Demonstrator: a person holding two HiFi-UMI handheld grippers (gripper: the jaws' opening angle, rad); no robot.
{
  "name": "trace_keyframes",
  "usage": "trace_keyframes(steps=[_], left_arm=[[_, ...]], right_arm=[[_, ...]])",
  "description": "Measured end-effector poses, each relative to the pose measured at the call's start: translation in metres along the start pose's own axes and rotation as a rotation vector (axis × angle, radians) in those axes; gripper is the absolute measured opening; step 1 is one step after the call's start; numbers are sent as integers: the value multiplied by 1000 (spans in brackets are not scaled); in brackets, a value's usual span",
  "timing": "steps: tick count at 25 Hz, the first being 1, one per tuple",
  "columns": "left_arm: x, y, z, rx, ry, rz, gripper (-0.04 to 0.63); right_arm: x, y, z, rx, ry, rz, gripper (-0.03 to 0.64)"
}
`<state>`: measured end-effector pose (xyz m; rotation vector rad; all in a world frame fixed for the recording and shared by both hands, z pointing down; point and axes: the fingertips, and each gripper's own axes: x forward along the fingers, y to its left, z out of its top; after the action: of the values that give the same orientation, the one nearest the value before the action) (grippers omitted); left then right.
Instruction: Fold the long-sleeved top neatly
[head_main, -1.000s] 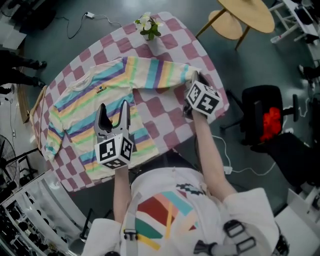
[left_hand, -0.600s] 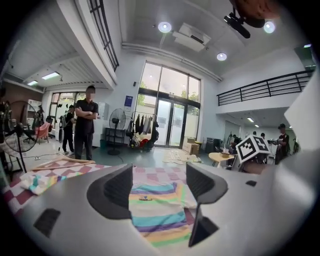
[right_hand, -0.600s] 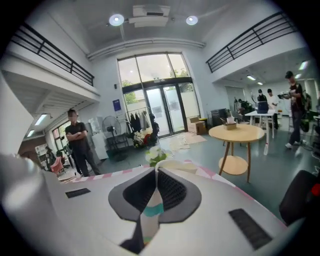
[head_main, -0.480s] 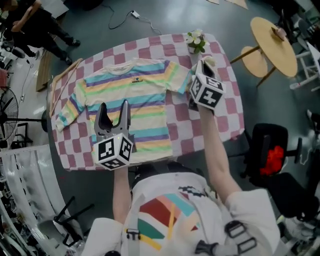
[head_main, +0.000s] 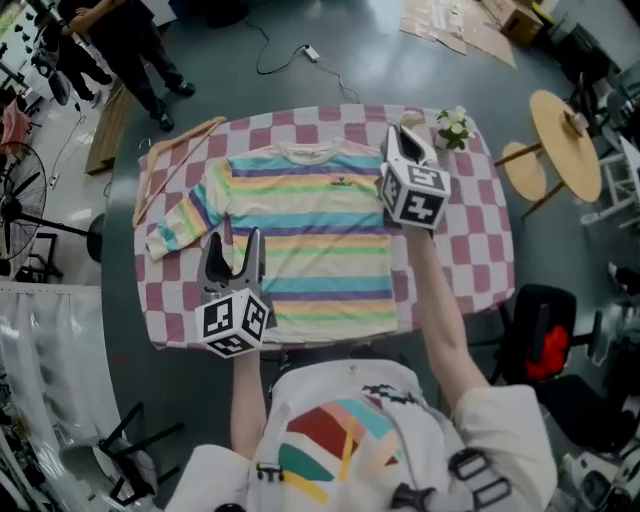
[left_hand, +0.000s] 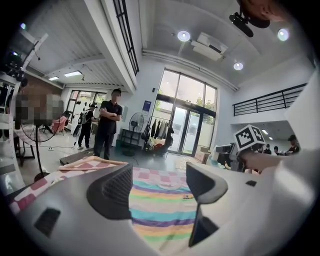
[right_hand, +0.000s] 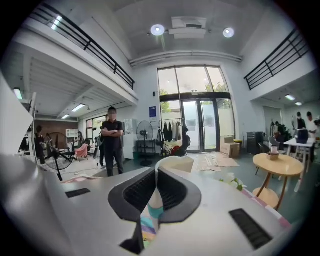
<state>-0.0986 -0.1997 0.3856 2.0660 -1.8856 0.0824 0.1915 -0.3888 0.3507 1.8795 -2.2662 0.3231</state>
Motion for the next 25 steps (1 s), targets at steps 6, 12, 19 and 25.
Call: trace_keyframes(steps=[6, 12, 19, 25], left_arm=[[-12, 78, 12, -24, -5, 31, 314], [-35, 138, 7, -37, 6, 86, 314], [-61, 189, -20, -43, 62, 148, 314], [-70, 210, -41, -45, 116, 164, 314]], right_arm=[[23, 101, -2, -79, 25, 75, 15], [50, 177, -55, -177, 118, 131, 15], [69, 241, -124, -412, 213, 183, 17], [88, 290, -190, -675, 284, 262, 17]])
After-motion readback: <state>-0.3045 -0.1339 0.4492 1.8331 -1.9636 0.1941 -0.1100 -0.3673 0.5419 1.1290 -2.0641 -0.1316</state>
